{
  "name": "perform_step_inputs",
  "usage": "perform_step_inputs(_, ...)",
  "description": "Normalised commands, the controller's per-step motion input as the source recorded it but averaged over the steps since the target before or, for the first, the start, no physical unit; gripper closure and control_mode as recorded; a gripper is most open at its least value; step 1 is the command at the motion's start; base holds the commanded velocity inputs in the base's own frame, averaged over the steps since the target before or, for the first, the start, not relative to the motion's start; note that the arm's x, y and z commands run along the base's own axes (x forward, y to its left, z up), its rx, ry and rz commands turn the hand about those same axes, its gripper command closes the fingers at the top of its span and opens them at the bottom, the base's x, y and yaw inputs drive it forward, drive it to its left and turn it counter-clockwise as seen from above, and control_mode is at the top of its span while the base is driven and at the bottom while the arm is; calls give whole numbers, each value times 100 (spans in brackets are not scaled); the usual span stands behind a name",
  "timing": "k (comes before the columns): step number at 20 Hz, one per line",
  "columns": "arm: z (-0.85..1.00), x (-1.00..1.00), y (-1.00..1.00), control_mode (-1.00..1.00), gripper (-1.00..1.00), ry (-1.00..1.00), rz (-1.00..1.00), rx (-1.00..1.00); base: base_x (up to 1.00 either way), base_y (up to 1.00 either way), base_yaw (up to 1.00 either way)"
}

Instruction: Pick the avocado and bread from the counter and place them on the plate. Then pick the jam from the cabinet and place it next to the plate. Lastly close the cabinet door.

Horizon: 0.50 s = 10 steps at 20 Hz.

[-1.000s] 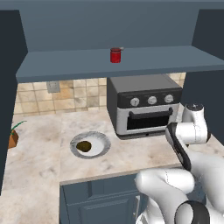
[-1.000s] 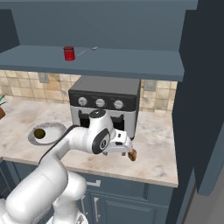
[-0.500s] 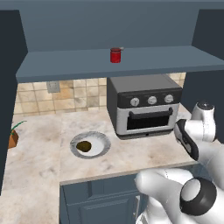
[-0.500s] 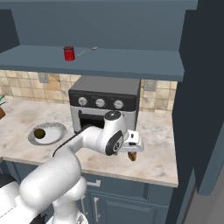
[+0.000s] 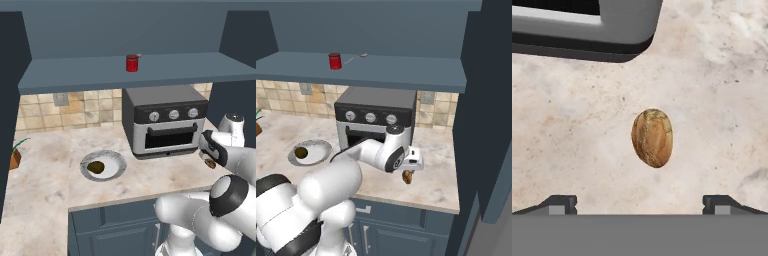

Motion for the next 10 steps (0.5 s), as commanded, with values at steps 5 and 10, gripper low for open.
perform_step_inputs(5, -16, 24, -4, -100, -100, 0, 0, 0, 0, 0, 0)
perform_step_inputs(10, -24, 20, -11, -100, -100, 1, 0, -7, 0, 0, 0)
